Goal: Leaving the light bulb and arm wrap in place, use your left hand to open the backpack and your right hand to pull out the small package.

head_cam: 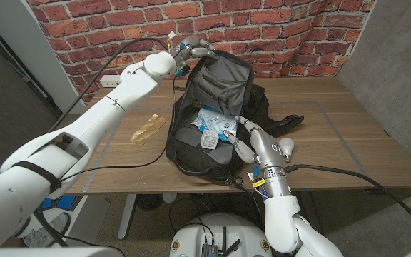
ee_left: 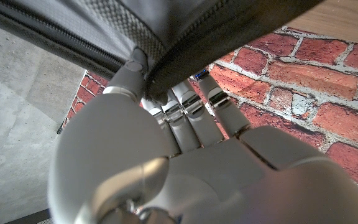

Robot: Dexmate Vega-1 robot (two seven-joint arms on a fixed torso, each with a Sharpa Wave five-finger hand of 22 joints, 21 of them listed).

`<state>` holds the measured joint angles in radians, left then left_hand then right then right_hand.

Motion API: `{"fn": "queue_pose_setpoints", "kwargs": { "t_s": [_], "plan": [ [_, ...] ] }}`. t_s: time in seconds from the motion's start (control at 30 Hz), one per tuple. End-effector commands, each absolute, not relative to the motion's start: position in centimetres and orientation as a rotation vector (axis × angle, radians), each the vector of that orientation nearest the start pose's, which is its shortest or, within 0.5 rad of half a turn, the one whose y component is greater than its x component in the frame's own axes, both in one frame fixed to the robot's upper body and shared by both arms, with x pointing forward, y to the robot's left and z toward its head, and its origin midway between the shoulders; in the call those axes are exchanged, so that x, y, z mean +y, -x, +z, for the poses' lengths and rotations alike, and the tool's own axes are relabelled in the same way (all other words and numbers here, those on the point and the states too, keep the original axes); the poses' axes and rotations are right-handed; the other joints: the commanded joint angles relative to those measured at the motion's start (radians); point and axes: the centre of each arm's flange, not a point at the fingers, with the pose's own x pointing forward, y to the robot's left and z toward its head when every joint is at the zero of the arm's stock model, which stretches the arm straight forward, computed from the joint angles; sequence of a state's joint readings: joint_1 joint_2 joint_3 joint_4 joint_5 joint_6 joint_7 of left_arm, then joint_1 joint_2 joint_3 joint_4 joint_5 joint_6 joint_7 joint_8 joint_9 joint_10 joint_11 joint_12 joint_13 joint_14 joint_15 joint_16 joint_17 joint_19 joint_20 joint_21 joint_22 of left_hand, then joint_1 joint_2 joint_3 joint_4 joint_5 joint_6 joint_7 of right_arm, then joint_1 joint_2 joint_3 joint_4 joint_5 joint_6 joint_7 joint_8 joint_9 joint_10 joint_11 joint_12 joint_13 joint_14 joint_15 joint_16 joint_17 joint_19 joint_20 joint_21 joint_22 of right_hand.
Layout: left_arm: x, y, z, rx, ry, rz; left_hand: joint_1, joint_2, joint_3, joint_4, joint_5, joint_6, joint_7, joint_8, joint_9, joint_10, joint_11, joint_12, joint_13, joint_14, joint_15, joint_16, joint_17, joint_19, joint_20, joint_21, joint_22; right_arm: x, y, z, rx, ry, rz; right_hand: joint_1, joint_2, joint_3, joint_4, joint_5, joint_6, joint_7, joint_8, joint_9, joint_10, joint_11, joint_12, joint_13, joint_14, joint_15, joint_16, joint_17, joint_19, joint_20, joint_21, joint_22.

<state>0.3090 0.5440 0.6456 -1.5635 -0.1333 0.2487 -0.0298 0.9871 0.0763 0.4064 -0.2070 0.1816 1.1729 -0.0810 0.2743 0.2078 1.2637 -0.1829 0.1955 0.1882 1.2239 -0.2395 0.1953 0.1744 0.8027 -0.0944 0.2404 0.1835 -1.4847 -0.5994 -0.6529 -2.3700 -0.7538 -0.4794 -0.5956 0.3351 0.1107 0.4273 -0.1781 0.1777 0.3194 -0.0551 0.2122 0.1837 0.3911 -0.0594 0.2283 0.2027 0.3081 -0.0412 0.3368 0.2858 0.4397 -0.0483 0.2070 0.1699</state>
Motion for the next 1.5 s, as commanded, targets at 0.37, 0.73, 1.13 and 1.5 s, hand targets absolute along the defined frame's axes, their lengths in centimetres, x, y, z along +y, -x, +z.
{"fn": "queue_pose_setpoints", "kwargs": {
  "t_s": [0.37,0.73,1.13,1.5],
  "plan": [
    [15.3,-61.9,22.2,-0.746,-0.717,-0.235,0.004,0.010,0.043,0.034,0.004,0.007,0.009,0.008,0.003,0.017,-0.010,0.004,0.004,0.009,0.001,-0.005,0.004,0.011,-0.111,-0.001,0.002,-7.9,-37.0,-9.6,-0.824,1.068,-0.243,0.087,-0.002,0.022,-0.014,0.004,-0.006,-0.018,-0.007,0.005,-0.002,-0.024,-0.012,0.001,0.015,-0.099,0.008,0.006,0.014,-0.039,-0.004,0.001],
    [15.1,-61.8,22.0,-0.749,-0.712,-0.247,0.004,0.010,0.044,0.034,0.004,0.008,0.010,0.008,0.003,0.018,-0.011,0.004,0.004,0.010,0.001,-0.005,0.004,0.011,-0.111,-0.001,0.002,-7.2,-37.7,-8.4,-0.835,1.152,-0.194,0.137,-0.013,0.031,-0.015,0.007,-0.031,-0.016,-0.014,0.005,-0.022,-0.029,-0.022,0.002,0.004,-0.104,0.004,0.008,0.012,-0.045,-0.007,0.001],
    [15.1,-61.7,21.6,-0.747,-0.700,-0.245,0.003,0.010,0.046,0.034,0.004,0.006,0.010,0.008,0.005,0.015,-0.007,0.003,0.004,0.011,0.001,-0.005,0.004,0.012,-0.111,-0.002,0.002,-6.7,-38.7,-7.1,-0.819,1.240,-0.137,0.186,-0.037,0.030,-0.010,0.010,-0.070,-0.012,-0.022,0.006,-0.058,-0.027,-0.034,0.002,-0.032,-0.093,-0.010,0.008,-0.009,-0.040,-0.016,0.001],
    [15.2,-61.3,21.3,-0.747,-0.697,-0.241,0.004,0.010,0.047,0.034,0.004,0.007,0.009,0.007,0.005,0.020,-0.008,0.004,0.004,0.011,0.001,-0.005,0.004,0.013,-0.111,-0.003,0.002,-6.5,-39.5,-6.1,-0.747,1.336,-0.078,0.221,-0.055,0.026,-0.007,0.012,-0.117,0.003,-0.030,0.006,-0.087,-0.024,-0.038,0.003,-0.056,-0.084,-0.021,0.008,-0.022,-0.022,-0.018,0.001]
  ]
}}
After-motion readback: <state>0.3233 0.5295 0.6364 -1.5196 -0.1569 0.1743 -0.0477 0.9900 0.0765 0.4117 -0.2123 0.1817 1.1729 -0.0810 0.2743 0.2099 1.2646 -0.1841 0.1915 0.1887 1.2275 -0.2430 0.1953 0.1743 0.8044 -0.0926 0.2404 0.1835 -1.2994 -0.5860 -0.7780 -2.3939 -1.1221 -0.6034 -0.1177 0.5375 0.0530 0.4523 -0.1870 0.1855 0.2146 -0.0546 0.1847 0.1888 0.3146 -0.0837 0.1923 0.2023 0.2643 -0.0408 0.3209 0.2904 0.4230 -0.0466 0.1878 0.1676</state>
